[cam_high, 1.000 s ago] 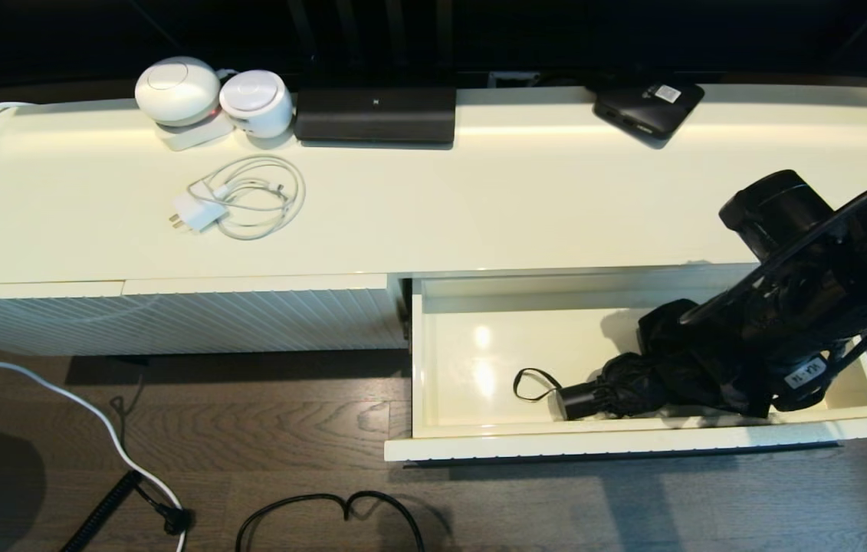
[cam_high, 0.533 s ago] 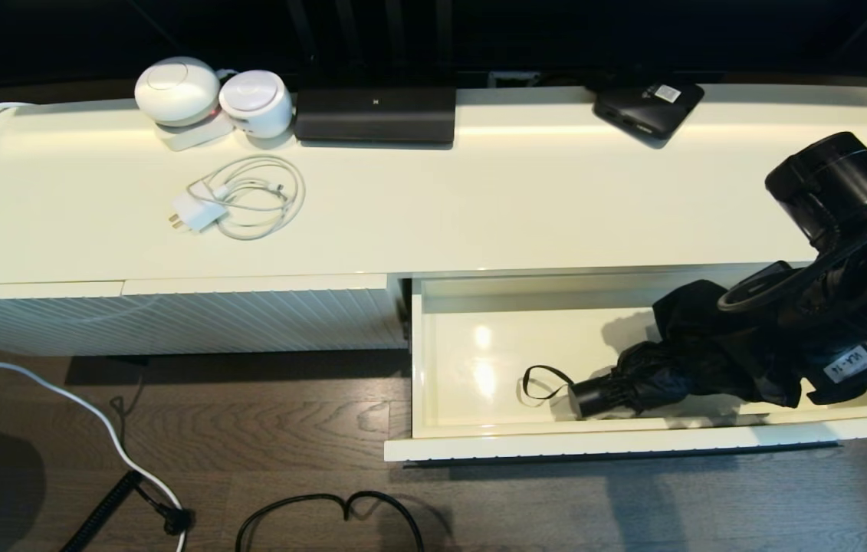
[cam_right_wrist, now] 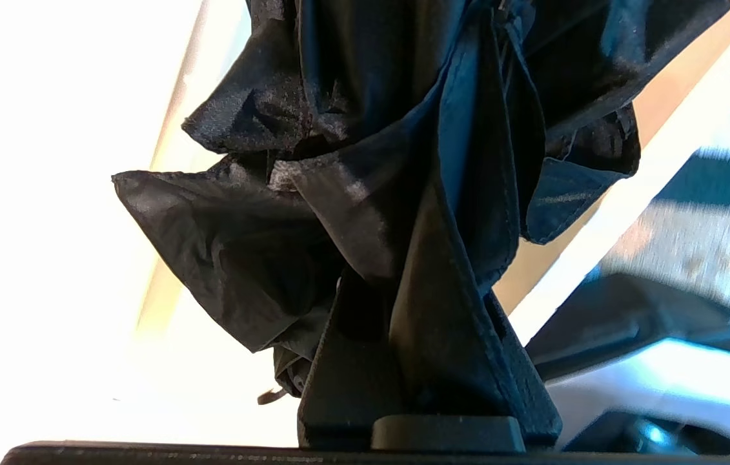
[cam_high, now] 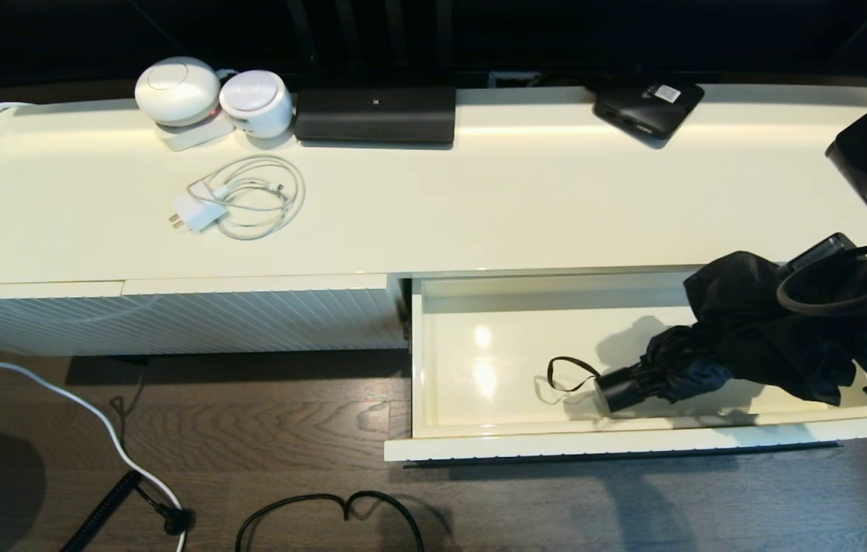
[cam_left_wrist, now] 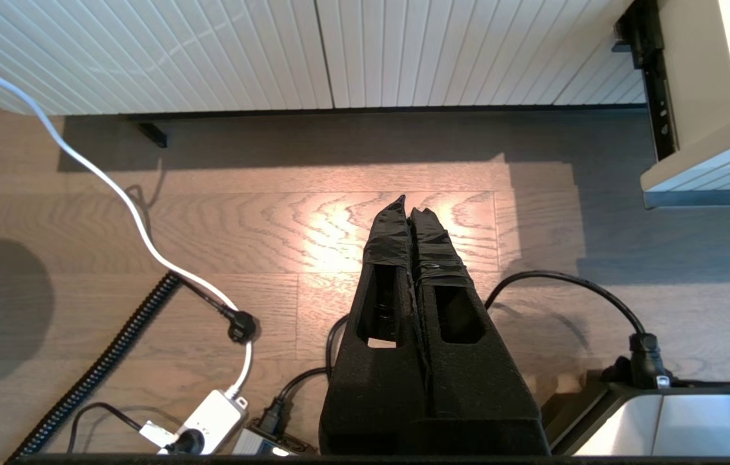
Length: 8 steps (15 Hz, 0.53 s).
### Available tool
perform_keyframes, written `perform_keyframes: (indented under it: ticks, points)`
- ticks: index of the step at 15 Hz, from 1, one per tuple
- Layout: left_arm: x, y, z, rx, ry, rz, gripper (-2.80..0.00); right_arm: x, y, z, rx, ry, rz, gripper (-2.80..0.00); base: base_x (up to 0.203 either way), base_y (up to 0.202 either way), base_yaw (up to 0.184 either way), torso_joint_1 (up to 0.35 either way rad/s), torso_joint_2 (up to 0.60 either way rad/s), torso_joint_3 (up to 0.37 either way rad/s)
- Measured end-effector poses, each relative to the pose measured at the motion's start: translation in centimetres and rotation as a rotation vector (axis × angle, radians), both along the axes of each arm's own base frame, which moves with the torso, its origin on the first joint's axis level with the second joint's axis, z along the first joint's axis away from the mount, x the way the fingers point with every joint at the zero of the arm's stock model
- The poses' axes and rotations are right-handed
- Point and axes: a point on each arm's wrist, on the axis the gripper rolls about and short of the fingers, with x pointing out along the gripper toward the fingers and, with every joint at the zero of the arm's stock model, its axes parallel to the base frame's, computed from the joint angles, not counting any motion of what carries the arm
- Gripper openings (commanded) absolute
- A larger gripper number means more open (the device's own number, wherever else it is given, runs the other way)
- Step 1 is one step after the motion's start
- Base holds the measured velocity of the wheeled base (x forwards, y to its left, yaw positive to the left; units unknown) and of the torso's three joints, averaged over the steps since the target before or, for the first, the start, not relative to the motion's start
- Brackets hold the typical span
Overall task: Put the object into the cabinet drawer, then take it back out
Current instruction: Take the umbrella out of the drawer and put it on the table
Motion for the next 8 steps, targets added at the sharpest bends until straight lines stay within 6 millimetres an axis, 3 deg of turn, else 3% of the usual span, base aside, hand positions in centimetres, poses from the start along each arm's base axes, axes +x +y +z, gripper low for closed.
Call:
perform_keyframes:
  ticks: [8]
  points:
    - [0.0, 0.0, 0.0, 0.0, -0.001, 0.0, -2.8, -3.9, 0.5, 3.2, -0.075, -0.15, 0.055, -2.8, 0.0, 0.0, 0.0, 0.0, 0.0, 0.0]
